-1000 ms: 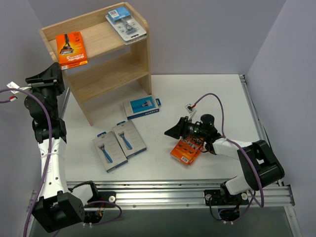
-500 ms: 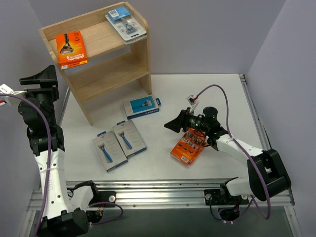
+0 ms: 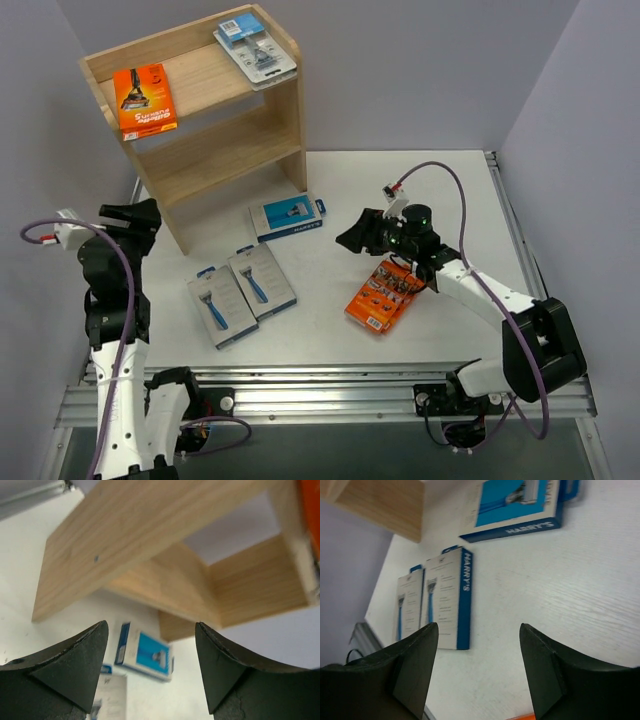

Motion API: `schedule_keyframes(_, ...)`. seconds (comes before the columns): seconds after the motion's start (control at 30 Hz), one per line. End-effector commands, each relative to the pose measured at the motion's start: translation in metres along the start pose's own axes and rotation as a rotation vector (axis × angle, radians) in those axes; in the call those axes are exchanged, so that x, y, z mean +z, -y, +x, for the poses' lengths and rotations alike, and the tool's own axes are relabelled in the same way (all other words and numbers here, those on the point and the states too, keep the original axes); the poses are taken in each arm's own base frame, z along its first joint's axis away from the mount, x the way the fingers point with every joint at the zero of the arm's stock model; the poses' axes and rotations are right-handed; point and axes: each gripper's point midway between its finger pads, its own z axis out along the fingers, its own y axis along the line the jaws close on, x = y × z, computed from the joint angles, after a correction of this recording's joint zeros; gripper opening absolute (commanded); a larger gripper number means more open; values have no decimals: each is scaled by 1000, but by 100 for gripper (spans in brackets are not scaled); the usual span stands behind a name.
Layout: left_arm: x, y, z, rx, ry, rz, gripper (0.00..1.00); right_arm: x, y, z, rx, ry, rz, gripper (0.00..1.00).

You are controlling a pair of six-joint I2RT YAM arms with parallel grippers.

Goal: Place and organize the shaving razors onto the shelf

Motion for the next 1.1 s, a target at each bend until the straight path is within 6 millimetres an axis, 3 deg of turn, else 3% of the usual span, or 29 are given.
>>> schedule_keyframes(0.0,-8,-1,35,184,-129,42,79,-9,46,-2,9,-4,284,62)
schedule_keyframes(0.13,-19,-1,70,316,-261,86,79,-45,81,1,80,79,522,74)
schedule_keyframes(0.2,-25,4,84,386,-310,128,79,-65,101,12,111,85,650,78)
schedule_keyframes(0.33,-39,31,118,505,-431,263,79,-95,108,25,175,124,734,96)
schedule_keyframes(0.4,-43,51,125,547,-458,333,79,-107,115,42,205,110,775,99)
schedule_keyframes(0.43,-46,60,144,563,-518,381,79,-113,114,42,220,135,778,100)
schedule_keyframes(0.5,-54,81,161,585,-588,476,79,-122,118,55,267,133,806,100)
schedule_keyframes(0.53,-51,79,182,606,-657,478,79,-126,115,54,279,152,795,100)
schedule_keyframes(0.57,-63,87,202,626,-722,521,79,-129,115,60,304,149,802,100)
schedule_keyframes(0.6,-66,102,206,658,-733,563,79,-131,117,68,315,137,809,100)
schedule_keyframes(0.63,-68,96,230,699,-813,558,79,-133,116,69,322,145,802,100)
schedule_keyframes(0.7,-82,112,248,763,-858,623,78,-131,113,78,342,128,770,100)
schedule_keyframes(0.73,-83,106,260,803,-883,609,78,-130,115,89,350,109,759,100)
schedule_keyframes(0.8,-86,104,266,871,-853,614,78,-120,109,95,370,96,692,100)
schedule_keyframes(0.9,-83,89,264,895,-793,604,79,-114,118,113,381,50,706,100)
schedule_keyframes(1.07,-79,77,264,913,-765,588,81,-97,120,108,347,34,683,100)
